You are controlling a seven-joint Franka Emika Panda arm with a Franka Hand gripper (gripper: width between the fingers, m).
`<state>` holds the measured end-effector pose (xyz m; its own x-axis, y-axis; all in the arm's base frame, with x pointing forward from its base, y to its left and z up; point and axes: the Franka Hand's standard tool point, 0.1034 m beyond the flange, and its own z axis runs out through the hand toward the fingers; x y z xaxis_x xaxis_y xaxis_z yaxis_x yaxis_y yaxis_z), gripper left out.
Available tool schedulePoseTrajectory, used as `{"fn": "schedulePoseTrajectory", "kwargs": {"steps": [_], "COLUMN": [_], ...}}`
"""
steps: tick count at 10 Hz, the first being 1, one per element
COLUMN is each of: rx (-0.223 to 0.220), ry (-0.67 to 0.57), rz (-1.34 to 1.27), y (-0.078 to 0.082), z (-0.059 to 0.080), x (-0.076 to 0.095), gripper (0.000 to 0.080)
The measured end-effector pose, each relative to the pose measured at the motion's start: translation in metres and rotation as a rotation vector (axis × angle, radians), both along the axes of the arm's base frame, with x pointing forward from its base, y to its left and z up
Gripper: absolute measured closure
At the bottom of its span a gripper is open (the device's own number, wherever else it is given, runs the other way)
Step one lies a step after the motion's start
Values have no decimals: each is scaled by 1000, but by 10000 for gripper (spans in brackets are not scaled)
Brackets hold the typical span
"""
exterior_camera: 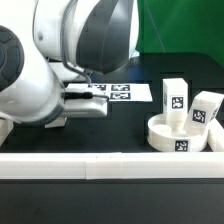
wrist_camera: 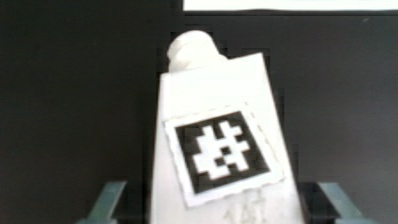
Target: Assemble stool
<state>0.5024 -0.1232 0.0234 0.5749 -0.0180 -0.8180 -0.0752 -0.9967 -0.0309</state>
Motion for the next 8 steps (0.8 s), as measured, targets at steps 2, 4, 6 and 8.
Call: {"fn": "schedulePoseTrajectory", "kwargs": {"steps": [2, 4, 6, 8], "rx": [21, 47, 32, 22], "ry": [13, -40, -66, -97], "rz": [-9, -3, -4, -17], "y": [11, 10, 7, 9], "z": [25, 55, 53, 52], "x": [5, 21, 22, 28], "gripper": [475, 475, 474, 474]}}
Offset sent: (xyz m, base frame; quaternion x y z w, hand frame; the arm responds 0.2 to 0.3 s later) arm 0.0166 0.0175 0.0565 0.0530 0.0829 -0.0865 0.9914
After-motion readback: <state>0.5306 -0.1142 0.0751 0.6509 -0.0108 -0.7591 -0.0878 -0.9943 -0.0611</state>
